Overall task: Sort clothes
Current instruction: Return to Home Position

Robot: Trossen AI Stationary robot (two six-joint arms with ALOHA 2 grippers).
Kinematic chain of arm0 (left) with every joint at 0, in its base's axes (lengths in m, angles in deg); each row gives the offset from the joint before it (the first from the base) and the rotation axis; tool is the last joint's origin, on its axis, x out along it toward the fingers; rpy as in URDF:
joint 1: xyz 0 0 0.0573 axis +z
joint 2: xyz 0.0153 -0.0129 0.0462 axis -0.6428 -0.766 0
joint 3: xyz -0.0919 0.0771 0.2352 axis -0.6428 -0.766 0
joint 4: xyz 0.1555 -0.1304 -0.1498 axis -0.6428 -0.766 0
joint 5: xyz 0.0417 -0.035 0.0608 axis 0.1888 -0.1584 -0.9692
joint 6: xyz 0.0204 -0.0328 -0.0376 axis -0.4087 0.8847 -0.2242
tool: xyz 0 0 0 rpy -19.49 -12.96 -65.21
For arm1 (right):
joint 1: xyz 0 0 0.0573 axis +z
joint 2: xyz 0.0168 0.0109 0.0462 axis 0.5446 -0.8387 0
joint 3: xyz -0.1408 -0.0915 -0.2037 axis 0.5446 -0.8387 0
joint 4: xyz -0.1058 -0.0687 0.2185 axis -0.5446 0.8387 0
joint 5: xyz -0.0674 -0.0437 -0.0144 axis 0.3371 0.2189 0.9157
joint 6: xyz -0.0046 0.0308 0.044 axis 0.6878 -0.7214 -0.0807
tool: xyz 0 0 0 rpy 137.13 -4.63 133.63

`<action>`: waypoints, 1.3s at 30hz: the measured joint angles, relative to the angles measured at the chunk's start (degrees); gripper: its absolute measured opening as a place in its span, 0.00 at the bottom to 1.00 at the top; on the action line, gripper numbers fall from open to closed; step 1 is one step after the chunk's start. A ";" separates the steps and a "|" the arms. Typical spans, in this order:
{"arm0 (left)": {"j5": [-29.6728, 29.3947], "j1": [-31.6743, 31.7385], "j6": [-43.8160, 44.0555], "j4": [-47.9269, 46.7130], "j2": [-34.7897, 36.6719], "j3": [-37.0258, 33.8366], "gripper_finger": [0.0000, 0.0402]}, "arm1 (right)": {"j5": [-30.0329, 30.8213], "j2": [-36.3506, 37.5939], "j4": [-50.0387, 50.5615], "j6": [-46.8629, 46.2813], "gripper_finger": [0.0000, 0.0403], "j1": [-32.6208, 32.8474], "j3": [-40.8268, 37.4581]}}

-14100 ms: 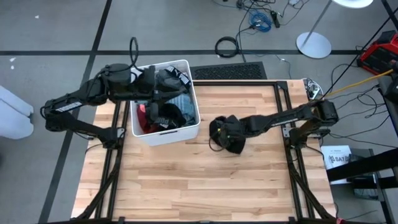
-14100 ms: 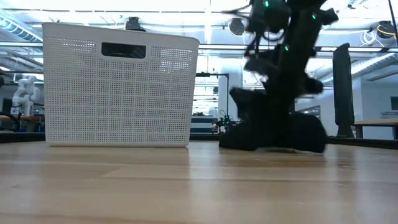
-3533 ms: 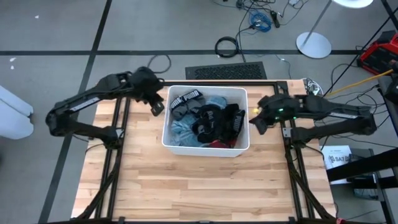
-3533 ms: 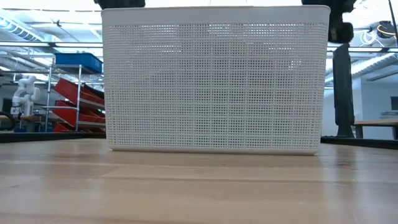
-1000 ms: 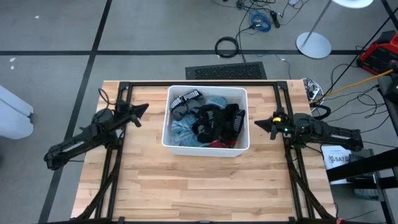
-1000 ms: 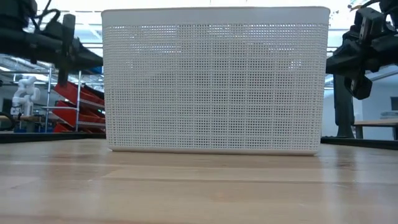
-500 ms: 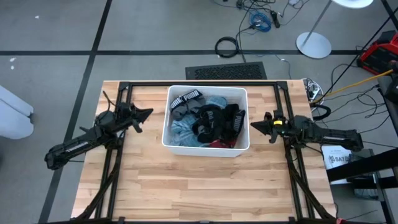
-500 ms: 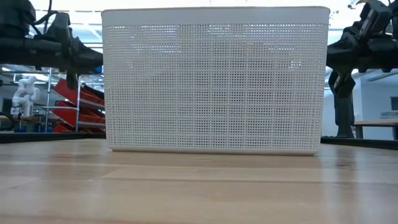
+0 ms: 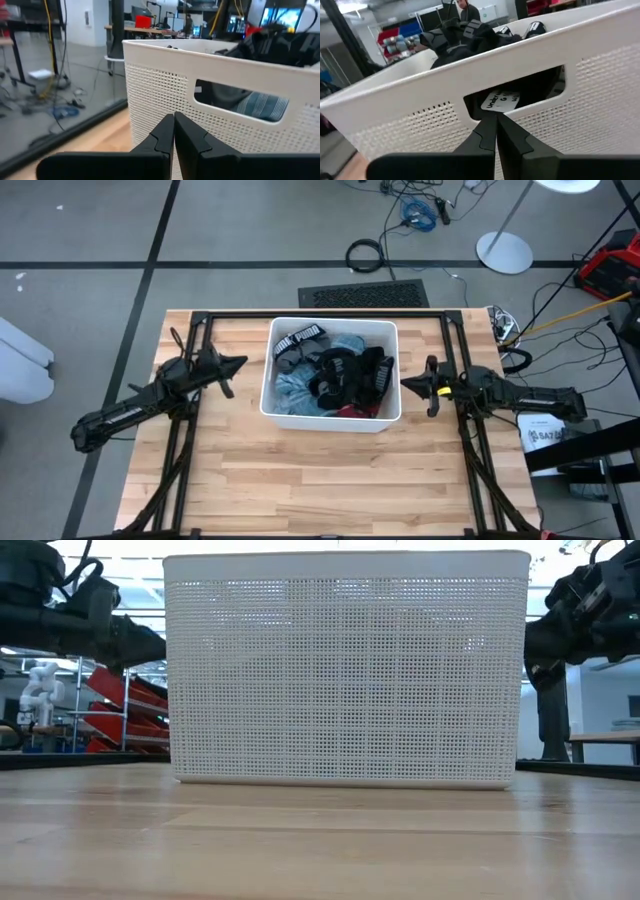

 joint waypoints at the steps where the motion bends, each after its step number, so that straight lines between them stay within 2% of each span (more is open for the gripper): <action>1: -0.02 0.00 -1.45 0.00 0.00 0.00 0.05 | -0.04 0.00 0.04 1.34 0.00 0.01 0.00; 4: -0.08 0.00 -2.59 0.02 -0.02 0.00 0.05 | -1.14 0.00 0.13 4.00 0.00 0.01 0.00; 39: -0.15 0.01 -2.53 0.04 -0.04 0.00 0.05 | -1.12 0.00 0.24 3.55 0.00 0.02 0.02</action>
